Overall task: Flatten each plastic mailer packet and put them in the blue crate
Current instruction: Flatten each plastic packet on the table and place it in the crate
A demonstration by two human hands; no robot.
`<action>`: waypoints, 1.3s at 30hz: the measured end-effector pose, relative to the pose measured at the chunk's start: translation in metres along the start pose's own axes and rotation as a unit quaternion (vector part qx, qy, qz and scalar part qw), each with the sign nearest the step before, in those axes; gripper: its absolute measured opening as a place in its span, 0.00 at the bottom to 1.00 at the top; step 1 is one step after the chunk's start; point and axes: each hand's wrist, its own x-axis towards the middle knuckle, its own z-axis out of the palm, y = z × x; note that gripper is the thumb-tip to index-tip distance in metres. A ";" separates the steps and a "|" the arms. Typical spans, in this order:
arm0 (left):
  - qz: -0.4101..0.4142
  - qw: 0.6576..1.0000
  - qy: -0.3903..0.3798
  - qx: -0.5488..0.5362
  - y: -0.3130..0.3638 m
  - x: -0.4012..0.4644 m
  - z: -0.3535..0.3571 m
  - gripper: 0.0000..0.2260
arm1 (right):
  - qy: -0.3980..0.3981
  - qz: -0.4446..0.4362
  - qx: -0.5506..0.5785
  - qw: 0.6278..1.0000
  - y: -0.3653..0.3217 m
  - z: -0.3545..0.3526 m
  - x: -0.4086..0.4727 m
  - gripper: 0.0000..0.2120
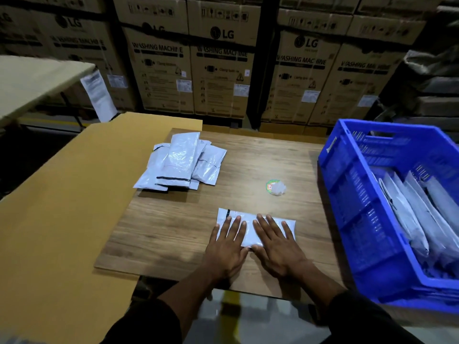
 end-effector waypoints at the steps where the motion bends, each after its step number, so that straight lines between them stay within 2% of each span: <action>1: 0.004 1.000 0.002 0.004 -0.001 0.000 0.000 0.29 | -0.004 -0.001 0.012 1.000 0.000 -0.002 0.001 0.34; 4: -0.011 1.000 0.013 0.009 0.001 0.000 -0.007 0.29 | -0.023 0.001 0.066 0.998 0.003 -0.012 0.005 0.37; 6: -0.020 0.999 0.049 -0.006 0.007 0.004 -0.014 0.26 | 0.014 -0.011 0.046 0.999 0.006 -0.021 0.006 0.34; 9: 0.046 0.987 0.124 -0.088 0.025 0.013 -0.021 0.26 | 0.060 -0.008 0.029 0.998 0.005 -0.018 0.004 0.31; 11: 0.059 0.980 0.098 -0.164 0.044 0.021 -0.028 0.34 | 0.058 0.015 0.044 0.997 0.002 -0.011 0.003 0.31; 13: 0.042 0.974 0.030 -0.221 0.053 0.029 -0.024 0.42 | 0.065 0.022 0.031 0.997 0.003 -0.002 0.000 0.33; 15: 0.040 0.975 0.028 -0.216 0.052 0.033 -0.011 0.42 | 0.069 0.029 0.012 0.997 0.005 0.000 0.000 0.31; 20: 0.037 0.987 0.084 -0.130 0.041 0.029 0.015 0.28 | 0.089 0.039 0.021 0.995 0.002 0.003 -0.004 0.29; 30: -0.003 0.990 0.096 -0.099 0.053 0.023 0.013 0.28 | 0.059 0.022 0.017 0.998 0.010 0.007 -0.005 0.32; 34: -0.029 0.991 0.077 -0.106 0.054 0.026 0.009 0.28 | 0.052 0.032 0.009 0.998 0.010 0.007 -0.004 0.29; 39: -0.078 0.986 0.091 -0.120 0.051 0.028 -0.005 0.30 | 0.037 0.033 0.006 0.999 0.011 0.006 -0.004 0.28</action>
